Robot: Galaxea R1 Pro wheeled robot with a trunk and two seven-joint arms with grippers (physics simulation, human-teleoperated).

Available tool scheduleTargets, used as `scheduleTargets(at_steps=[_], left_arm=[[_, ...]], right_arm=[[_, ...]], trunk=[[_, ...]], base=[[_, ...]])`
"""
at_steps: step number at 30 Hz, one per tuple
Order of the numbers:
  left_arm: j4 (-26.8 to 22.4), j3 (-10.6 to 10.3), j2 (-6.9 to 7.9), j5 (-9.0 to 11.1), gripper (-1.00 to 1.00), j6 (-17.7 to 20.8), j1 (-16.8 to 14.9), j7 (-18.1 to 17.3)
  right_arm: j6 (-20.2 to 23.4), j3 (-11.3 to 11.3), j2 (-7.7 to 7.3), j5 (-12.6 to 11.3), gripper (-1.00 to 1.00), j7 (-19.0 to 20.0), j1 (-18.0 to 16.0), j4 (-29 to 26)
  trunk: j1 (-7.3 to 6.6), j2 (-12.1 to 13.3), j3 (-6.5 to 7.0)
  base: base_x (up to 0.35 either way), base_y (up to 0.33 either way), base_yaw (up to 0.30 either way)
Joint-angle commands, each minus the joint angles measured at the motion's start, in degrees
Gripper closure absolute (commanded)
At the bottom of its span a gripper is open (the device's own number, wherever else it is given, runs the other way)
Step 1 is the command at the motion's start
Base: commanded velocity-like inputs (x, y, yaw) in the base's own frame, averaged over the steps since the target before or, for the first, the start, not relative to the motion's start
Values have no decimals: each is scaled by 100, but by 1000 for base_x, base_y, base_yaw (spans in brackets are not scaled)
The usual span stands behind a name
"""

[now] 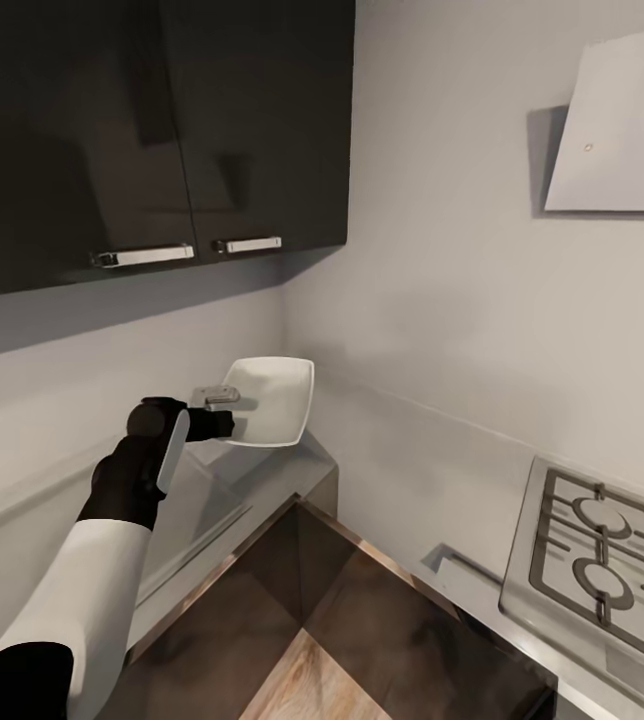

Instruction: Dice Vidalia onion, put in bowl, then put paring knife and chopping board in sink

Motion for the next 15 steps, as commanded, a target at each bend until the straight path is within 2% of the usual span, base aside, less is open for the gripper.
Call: scheduleTargets(at_steps=[1, 6, 15], left_arm=[[29, 19, -10, 9, 100, 26, -5, -28], [116, 11, -75, 9, 100, 26, -5, -28], [127, 12, -135, 9, 100, 23, -5, -28]], right_arm=[[-35, 2, -1, -2, -100, 3, -5, 13], [-35, 2, -1, -2, -100, 3, -5, 14], [-35, 2, -1, -2, -100, 3, -5, 12]], trunk=[[4, -12, -3], [4, -12, 37], [4, -12, 107]], base=[[0, 0, 0], [-150, 0, 0], [-309, 0, 0]])
